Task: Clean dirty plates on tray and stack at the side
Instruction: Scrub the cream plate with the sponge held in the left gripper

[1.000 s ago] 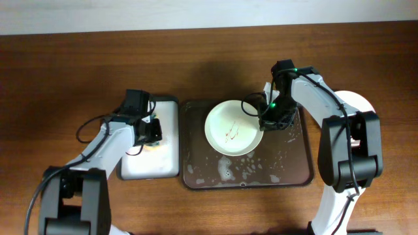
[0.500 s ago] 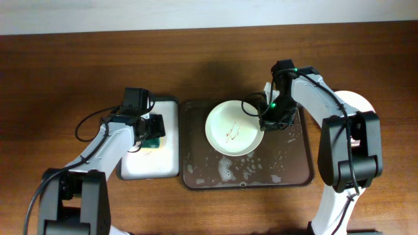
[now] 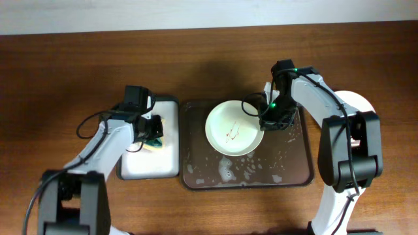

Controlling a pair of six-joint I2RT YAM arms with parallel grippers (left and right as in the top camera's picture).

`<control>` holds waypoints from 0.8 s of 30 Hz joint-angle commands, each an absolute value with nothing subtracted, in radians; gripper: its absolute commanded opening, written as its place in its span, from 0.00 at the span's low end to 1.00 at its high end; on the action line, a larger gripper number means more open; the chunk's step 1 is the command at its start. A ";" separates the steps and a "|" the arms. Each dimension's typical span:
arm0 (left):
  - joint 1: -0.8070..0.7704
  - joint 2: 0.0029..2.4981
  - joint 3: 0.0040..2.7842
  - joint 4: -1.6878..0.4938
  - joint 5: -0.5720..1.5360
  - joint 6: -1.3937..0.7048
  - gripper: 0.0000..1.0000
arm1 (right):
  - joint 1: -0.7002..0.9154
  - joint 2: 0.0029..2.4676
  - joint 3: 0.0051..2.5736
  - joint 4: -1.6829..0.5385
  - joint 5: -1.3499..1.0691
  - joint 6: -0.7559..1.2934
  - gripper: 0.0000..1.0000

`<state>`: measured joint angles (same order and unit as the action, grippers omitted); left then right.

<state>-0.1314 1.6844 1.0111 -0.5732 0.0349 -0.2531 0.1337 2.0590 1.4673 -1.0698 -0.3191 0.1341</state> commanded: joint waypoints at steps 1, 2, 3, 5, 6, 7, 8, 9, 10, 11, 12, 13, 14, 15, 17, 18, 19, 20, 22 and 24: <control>-0.134 1.547 1.046 -0.569 0.056 -0.248 0.00 | 0.144 2.051 1.462 -1.071 -0.309 0.136 0.04; -0.134 1.525 1.046 -0.569 0.057 -0.248 0.00 | 0.144 2.051 1.462 -1.071 -0.309 0.136 0.04; -0.134 1.501 1.046 -0.568 0.057 -0.248 0.00 | 0.144 2.051 1.462 -1.071 -0.309 0.136 0.04; -0.135 1.471 1.046 -0.561 0.057 -0.244 0.00 | 0.144 2.051 1.462 -1.071 -0.310 0.136 0.04; -0.135 1.454 1.046 -0.543 0.057 -0.244 0.00 | 0.144 2.051 1.462 -1.071 -0.310 0.136 0.04; -0.135 1.447 1.046 -0.529 0.057 -0.244 0.00 | 0.144 2.051 1.462 -1.071 -0.309 0.136 0.04; -0.135 1.440 1.046 -0.504 0.057 -0.231 0.00 | 0.144 2.051 1.462 -1.071 -0.309 0.136 0.04; -0.135 1.435 1.046 -0.468 0.056 -0.190 0.00 | 0.144 2.051 1.462 -1.071 -0.310 0.136 0.04; -0.135 1.430 1.046 -0.433 0.056 -0.137 0.00 | 0.144 2.051 1.462 -1.071 -0.310 0.136 0.04; -0.135 1.426 1.046 -0.400 0.056 -0.084 0.00 | 0.144 2.051 1.462 -1.071 -0.310 0.136 0.04; -0.135 1.421 1.046 -0.366 0.048 -0.046 0.00 | 0.144 2.051 1.462 -1.071 -0.309 0.136 0.04; -0.135 1.412 1.046 -0.339 0.019 -0.043 0.00 | 0.144 2.051 1.462 -1.071 -0.309 0.136 0.04; -0.135 1.403 1.046 -0.319 0.009 -0.027 0.00 | 0.144 2.051 1.462 -1.071 -0.309 0.136 0.04; -0.135 1.392 1.046 -0.301 -0.006 -0.025 0.00 | 0.144 2.051 1.462 -1.071 -0.309 0.136 0.04; -0.135 1.367 1.046 -0.280 -0.007 -0.024 0.00 | 0.144 2.051 1.462 -1.071 -0.309 0.136 0.04; -0.135 1.357 1.046 -0.275 -0.007 -0.011 0.00 | 0.144 2.051 1.462 -1.071 -0.309 0.136 0.04; -0.136 1.341 1.046 -0.270 -0.007 -0.006 0.00 | 0.144 2.051 1.462 -1.071 -0.309 0.136 0.04; -0.136 1.329 1.046 -0.269 -0.007 -0.006 0.00 | 0.144 2.051 1.462 -1.071 -0.309 0.136 0.04; -0.136 1.302 1.046 -0.265 -0.007 -0.002 0.00 | 0.144 2.051 1.462 -1.071 -0.309 0.136 0.04; -0.136 1.275 1.046 -0.262 -0.007 -0.002 0.00 | 0.144 2.051 1.462 -1.071 -0.309 0.136 0.04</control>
<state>-0.1314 1.3270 1.0252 -0.2722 -0.0002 -0.0231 0.1337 2.0590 1.4673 -1.0698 -0.3187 0.1345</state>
